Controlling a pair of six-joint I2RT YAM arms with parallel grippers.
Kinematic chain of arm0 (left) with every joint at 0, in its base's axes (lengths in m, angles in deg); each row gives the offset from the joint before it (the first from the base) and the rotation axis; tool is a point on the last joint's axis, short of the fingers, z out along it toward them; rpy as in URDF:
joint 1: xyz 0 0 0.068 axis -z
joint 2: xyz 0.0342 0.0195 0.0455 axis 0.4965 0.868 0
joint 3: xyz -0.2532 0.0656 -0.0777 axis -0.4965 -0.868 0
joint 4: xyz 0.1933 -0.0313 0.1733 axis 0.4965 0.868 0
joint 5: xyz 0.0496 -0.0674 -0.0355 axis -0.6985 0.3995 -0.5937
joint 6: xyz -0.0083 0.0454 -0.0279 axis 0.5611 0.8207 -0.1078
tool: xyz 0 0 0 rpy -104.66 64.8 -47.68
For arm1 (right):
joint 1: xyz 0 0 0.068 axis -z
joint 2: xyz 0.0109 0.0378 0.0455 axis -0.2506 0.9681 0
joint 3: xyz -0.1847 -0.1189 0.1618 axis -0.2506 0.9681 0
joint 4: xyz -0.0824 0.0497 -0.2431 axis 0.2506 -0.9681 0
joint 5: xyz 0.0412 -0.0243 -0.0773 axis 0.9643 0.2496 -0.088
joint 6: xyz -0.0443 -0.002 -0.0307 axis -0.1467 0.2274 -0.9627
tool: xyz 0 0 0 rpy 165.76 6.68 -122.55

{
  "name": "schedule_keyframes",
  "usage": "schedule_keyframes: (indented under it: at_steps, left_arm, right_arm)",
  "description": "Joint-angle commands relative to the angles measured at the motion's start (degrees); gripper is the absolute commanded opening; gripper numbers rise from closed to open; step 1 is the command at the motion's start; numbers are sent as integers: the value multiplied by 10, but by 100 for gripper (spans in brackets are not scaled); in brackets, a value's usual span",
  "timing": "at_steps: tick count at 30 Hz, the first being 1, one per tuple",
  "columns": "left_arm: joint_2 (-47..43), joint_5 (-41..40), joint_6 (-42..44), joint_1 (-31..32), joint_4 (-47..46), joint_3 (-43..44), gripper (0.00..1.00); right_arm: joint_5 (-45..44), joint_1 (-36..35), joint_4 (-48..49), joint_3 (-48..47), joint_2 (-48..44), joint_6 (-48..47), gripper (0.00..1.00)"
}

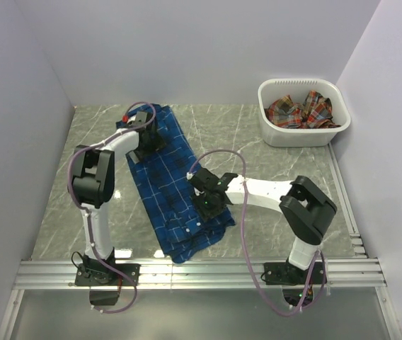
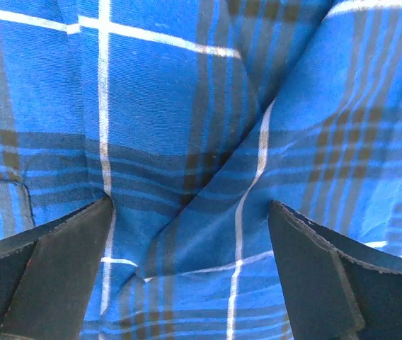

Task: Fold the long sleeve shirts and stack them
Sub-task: Fold the shirt

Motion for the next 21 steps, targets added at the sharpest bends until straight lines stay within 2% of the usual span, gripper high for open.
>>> schedule_keyframes:
  at_steps: [1,8,11,15,17,21]
  left_arm:
    - [48,-15,29,2,-2,77,98]
    - [153,-22,87,1,6,199,99]
    - [151,-4,103,1,3,231,99]
    - [63,4,85,1,-23,183,99]
    - [-17,-1,78,1,-33,151,99]
    - [-139,-30,46,1,3,83,99]
  right_arm:
    - [30,-17,12,-30,29,14,50]
    - [51,-31,13,-87,84,41,50]
    - [28,-32,4,-106,78,43,50]
    - [-12,-29,1,-109,35,33,50]
    - [-27,-26,-8,-114,6,32,50]
    - [-50,-4,-20,-110,-46,48,53]
